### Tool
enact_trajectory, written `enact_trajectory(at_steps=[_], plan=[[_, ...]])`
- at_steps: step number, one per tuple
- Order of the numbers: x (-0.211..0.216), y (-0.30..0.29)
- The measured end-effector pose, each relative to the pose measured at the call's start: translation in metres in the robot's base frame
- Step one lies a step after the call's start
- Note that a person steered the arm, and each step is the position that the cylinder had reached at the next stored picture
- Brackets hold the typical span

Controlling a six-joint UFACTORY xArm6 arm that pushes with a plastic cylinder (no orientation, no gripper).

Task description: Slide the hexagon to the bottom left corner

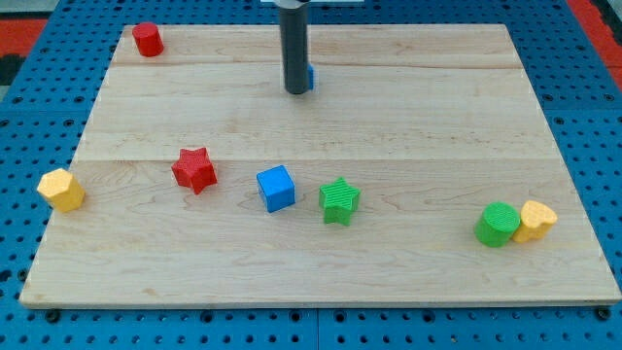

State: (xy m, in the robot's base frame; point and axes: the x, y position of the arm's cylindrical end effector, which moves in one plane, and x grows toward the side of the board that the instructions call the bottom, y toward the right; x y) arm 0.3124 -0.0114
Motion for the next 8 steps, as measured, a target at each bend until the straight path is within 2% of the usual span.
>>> enact_trajectory(at_steps=[1, 2, 3, 4, 5, 6, 7, 8], plan=[[-0.055, 0.001], [-0.091, 0.001], [-0.03, 0.001], [0.023, 0.051], [-0.016, 0.125], [0.038, 0.03], [0.026, -0.134], [0.049, -0.288]])
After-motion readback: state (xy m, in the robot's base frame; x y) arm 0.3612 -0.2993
